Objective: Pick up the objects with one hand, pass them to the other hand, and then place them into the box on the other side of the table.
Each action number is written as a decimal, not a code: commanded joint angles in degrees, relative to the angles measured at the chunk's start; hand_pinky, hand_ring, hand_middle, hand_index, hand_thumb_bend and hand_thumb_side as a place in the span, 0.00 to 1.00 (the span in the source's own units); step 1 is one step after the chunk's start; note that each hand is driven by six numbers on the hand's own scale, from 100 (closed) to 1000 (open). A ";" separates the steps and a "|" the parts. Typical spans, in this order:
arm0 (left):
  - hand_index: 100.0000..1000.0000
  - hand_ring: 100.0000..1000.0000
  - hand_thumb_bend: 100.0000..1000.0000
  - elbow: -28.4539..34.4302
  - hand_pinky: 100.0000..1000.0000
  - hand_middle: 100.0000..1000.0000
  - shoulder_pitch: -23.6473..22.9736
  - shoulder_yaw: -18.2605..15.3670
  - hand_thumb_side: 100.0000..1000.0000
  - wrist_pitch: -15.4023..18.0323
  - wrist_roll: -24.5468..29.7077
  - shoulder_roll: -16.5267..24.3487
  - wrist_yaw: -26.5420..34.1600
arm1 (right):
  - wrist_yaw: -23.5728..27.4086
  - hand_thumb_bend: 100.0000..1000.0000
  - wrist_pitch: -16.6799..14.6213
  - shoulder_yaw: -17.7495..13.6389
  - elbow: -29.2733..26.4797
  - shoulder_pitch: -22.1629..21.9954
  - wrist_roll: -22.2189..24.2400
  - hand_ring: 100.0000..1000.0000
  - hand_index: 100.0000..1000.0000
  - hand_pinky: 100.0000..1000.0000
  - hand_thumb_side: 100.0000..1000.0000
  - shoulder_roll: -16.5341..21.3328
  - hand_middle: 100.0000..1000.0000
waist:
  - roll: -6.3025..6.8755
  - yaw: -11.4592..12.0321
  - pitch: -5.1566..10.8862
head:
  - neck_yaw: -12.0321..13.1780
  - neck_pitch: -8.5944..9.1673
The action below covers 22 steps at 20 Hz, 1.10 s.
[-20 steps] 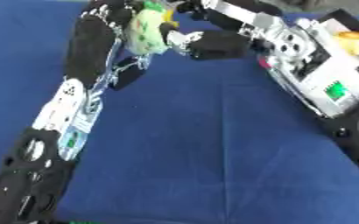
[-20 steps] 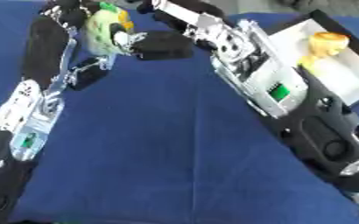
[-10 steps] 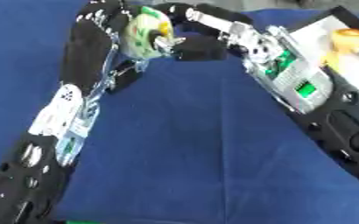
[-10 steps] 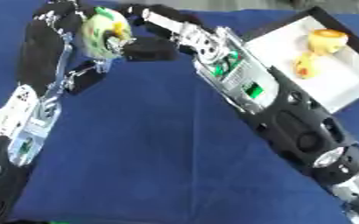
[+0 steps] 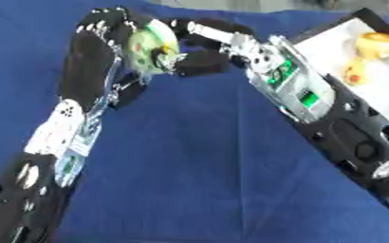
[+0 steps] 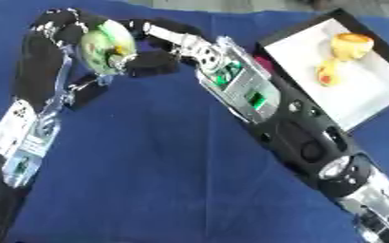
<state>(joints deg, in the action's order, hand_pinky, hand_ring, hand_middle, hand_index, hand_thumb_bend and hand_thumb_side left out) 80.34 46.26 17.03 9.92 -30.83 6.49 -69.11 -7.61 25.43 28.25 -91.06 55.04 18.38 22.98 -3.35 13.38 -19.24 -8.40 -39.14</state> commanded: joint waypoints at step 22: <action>0.94 0.77 0.65 -0.27 0.84 0.74 0.52 -0.91 0.39 -6.28 -1.80 -0.07 3.86 | 14.66 0.00 2.37 -2.82 2.75 0.16 -4.67 0.93 0.49 0.87 0.00 3.10 0.48 | 1.58 -1.30 1.66 | 1.23 0.76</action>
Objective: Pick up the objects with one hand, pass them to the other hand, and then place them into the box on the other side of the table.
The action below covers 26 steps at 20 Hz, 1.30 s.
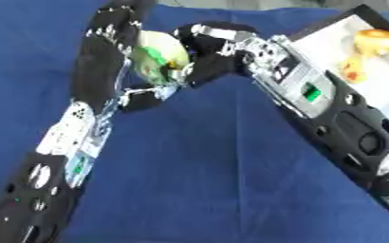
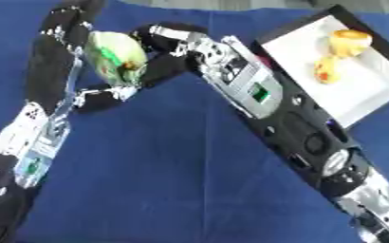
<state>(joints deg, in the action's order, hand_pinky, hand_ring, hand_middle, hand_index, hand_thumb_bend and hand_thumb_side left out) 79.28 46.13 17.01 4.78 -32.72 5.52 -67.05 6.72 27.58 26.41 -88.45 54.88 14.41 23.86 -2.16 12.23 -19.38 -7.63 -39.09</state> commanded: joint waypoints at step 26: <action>0.96 0.79 0.07 16.35 0.90 0.78 -23.76 -16.91 0.72 -0.01 5.41 26.85 45.13 | 19.27 0.00 0.35 -24.07 -9.01 -20.14 -17.69 0.96 0.56 0.90 0.00 27.92 0.54 | 4.37 -2.63 2.69 | 5.72 -0.51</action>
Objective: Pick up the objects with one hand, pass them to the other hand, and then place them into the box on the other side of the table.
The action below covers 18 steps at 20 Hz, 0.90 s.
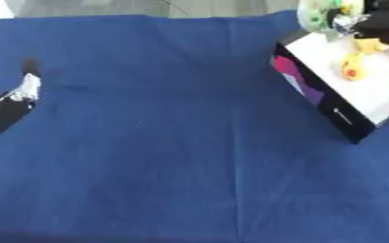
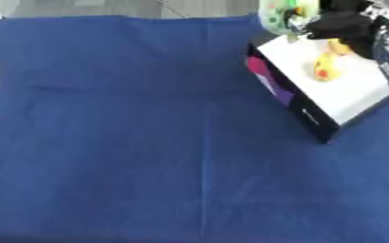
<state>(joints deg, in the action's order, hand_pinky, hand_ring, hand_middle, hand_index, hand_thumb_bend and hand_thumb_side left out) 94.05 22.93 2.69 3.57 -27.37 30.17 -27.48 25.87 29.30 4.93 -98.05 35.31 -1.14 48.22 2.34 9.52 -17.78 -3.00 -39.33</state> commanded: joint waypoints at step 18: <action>0.97 0.78 0.05 1.93 0.94 0.78 -3.37 -6.98 0.81 4.04 4.12 1.31 24.66 | -6.05 0.00 -15.14 -8.29 17.92 -8.49 -7.65 0.98 0.60 0.91 0.00 6.12 0.58 | -0.59 0.85 0.40 | -6.56 3.84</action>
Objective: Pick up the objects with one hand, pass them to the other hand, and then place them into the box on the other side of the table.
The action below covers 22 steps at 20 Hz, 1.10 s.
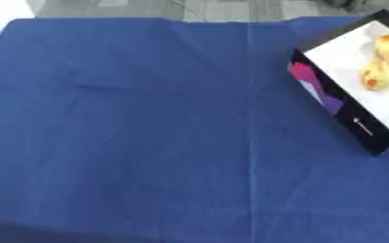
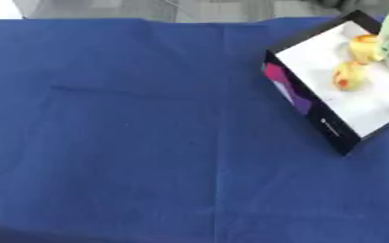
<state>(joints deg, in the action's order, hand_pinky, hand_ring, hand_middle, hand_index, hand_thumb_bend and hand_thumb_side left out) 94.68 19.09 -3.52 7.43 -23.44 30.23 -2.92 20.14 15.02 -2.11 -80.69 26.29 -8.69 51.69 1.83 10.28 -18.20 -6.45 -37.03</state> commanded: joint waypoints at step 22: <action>0.97 0.78 0.06 1.70 0.94 0.78 0.47 -0.06 0.79 -0.28 0.79 1.50 0.19 | -17.33 0.00 -10.26 -2.09 2.61 0.29 10.49 1.00 1.00 1.00 0.37 4.11 1.00 | -0.18 0.24 0.46 | -8.60 1.97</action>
<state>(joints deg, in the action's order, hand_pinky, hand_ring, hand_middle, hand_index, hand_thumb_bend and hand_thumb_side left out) 95.23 19.09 -3.34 7.26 -22.70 30.23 -2.92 3.45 5.17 -3.19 -77.66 25.76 1.70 52.75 1.74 10.44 -18.66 -15.22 -35.14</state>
